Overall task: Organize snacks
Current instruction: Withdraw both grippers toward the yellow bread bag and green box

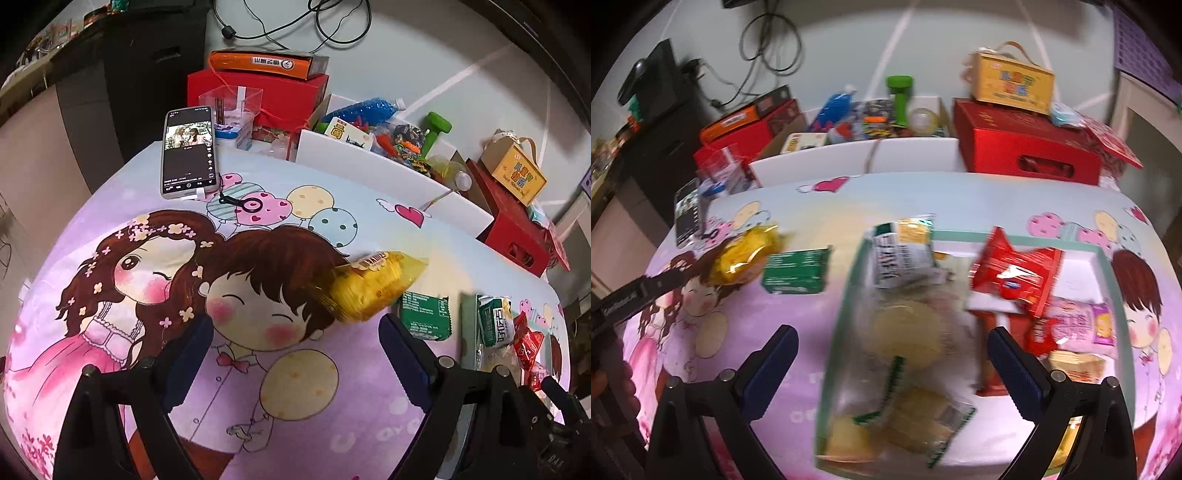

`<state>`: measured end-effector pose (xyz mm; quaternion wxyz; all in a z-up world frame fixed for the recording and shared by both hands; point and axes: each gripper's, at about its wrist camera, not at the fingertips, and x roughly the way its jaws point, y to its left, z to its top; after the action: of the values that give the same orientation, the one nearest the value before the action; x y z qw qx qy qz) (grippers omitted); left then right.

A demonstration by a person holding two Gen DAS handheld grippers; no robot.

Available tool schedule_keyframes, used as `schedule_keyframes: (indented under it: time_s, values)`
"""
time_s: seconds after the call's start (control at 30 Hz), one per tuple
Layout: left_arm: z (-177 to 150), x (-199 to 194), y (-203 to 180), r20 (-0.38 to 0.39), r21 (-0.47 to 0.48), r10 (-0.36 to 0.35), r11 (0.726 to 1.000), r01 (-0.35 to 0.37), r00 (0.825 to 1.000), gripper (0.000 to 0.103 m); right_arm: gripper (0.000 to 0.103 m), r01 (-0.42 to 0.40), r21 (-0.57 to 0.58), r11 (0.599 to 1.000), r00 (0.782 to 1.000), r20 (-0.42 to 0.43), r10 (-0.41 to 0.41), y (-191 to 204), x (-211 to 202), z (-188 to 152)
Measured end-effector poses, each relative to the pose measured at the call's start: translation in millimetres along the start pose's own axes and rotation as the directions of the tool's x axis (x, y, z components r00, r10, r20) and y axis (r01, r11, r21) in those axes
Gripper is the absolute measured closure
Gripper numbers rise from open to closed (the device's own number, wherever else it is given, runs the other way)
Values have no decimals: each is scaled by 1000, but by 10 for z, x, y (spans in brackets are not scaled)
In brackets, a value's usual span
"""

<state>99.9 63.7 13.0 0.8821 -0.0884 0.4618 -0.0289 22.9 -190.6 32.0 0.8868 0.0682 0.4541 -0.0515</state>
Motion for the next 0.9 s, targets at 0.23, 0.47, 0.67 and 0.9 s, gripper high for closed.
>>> schedule_keyframes:
  time_s: [0.23,0.47,0.67,0.9]
  values:
    - [70,168,147,-19,-36,-8,999,7,1000,12,0,-17,-49,999,1000,-8,17,287,116,71]
    - [235,283,193,5,-56,-78,995,78,997,11,0,-25,-81,996,1000,-10,24,479,255,180]
    - [387,449,36,-49,28,-165,986,167,985,11,0,-64,-97,993,998,-29,61,653,472,304]
    - [511,639,-191,-118,130,-214,965,228,970,11,0,-82,-129,988,996,-48,77,821,702,414]
